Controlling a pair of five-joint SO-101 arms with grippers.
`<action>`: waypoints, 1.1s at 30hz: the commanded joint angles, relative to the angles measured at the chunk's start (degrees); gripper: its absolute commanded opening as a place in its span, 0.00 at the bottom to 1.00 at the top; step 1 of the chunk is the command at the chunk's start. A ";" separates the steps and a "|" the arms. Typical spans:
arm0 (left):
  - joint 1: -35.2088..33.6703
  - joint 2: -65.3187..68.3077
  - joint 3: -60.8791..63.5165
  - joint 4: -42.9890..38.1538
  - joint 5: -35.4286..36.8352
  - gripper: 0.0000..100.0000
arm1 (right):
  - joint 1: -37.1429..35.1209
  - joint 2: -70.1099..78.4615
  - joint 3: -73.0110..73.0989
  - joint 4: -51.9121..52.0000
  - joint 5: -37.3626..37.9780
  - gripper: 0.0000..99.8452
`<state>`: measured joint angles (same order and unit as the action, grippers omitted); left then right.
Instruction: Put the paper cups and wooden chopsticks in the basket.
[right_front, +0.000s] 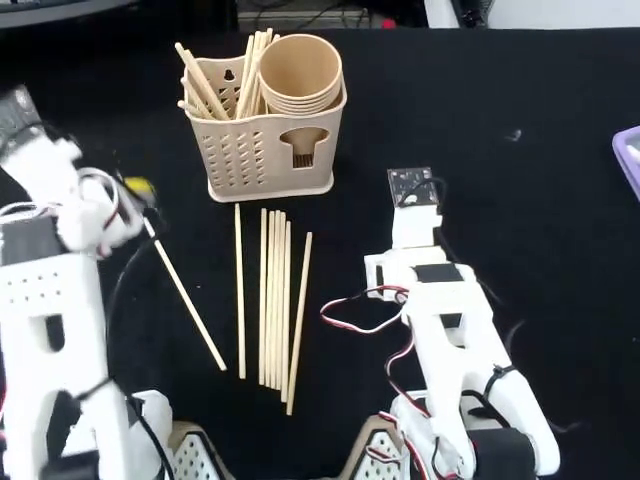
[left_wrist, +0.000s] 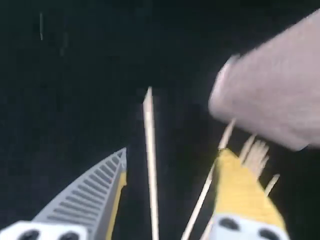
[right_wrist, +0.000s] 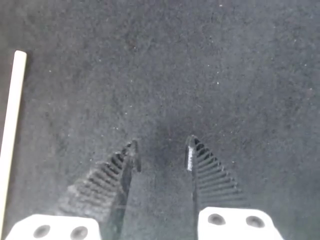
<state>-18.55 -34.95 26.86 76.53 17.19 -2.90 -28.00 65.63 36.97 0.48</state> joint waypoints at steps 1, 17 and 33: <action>0.75 6.86 6.02 0.62 2.11 0.33 | 0.53 -2.24 -0.40 -0.97 0.26 0.16; 1.89 31.82 7.43 -11.52 6.42 0.33 | 0.53 -2.24 -0.40 -1.05 0.26 0.16; 9.71 36.40 7.43 -12.75 8.44 0.03 | 0.53 -2.24 -0.40 -1.05 0.26 0.16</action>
<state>-10.37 1.54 33.71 63.78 25.45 -2.90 -28.00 65.63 36.97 0.48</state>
